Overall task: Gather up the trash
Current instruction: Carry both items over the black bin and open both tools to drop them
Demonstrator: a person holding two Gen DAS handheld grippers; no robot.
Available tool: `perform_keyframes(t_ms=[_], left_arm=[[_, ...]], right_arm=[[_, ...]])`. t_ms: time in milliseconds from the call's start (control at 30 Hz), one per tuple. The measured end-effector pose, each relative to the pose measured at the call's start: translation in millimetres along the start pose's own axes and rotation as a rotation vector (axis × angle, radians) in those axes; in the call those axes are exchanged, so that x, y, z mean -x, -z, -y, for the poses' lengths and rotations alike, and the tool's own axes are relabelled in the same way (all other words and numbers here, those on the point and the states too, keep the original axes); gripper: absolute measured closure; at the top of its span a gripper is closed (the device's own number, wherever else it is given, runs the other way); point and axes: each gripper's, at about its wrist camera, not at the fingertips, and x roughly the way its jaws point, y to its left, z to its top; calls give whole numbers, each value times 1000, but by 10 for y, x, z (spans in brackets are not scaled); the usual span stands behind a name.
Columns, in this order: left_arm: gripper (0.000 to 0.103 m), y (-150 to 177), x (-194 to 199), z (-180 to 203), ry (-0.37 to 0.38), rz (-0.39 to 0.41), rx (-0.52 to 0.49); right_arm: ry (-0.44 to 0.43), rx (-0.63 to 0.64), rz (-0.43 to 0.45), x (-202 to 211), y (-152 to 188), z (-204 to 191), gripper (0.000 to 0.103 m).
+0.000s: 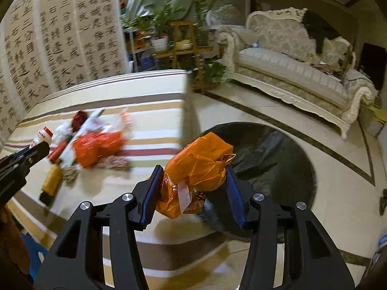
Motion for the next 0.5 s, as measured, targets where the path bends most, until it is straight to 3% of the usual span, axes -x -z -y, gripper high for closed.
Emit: perform_keyframes(t_ms=[167,500], left_arm=[[74,-64,-173,469,51,-8,-64],[74,-82,-623,1176,77,-63,-151]], right_arm=[[36,-25,2,-88,-35,309,53],[61,-57,-30,-350,-53,788,53]])
